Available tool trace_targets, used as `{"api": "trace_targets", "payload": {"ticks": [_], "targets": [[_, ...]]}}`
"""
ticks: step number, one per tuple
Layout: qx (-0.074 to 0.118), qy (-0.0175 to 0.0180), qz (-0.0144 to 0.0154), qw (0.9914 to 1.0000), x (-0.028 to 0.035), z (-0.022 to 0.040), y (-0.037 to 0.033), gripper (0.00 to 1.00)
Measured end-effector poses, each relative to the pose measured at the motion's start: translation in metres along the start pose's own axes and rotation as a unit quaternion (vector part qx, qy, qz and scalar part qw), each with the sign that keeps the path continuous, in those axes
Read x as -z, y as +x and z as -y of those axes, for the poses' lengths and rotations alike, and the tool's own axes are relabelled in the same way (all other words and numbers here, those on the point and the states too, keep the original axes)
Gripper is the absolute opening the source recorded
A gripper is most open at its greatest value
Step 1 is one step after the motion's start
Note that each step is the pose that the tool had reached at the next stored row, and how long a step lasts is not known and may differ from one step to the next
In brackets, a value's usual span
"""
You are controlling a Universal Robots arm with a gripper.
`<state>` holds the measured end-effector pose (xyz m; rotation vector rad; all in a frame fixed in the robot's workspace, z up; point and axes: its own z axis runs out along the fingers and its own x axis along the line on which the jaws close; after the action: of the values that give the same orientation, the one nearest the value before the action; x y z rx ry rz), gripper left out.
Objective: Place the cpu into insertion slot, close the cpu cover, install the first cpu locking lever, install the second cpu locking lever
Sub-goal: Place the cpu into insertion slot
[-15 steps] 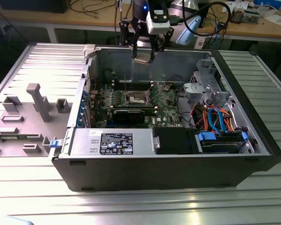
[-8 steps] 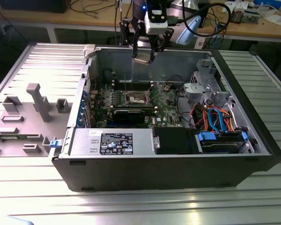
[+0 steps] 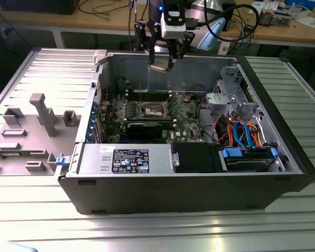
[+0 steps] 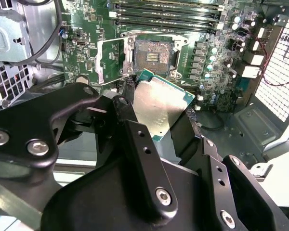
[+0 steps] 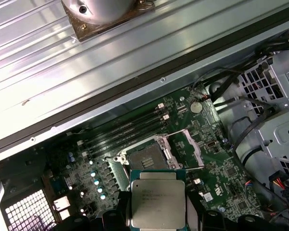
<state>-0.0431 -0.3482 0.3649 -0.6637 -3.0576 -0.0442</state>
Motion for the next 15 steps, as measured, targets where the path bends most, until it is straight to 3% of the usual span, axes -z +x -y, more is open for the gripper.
{"api": "trace_targets", "payload": {"ticks": [11,15], "targets": [[-0.022,-0.0003,0.0005,0.99975,-0.0013,0.0009,0.0007,0.55],[-0.060,-0.0011,0.0015,0.99820,-0.0036,0.0010,0.0006,0.55]]}}
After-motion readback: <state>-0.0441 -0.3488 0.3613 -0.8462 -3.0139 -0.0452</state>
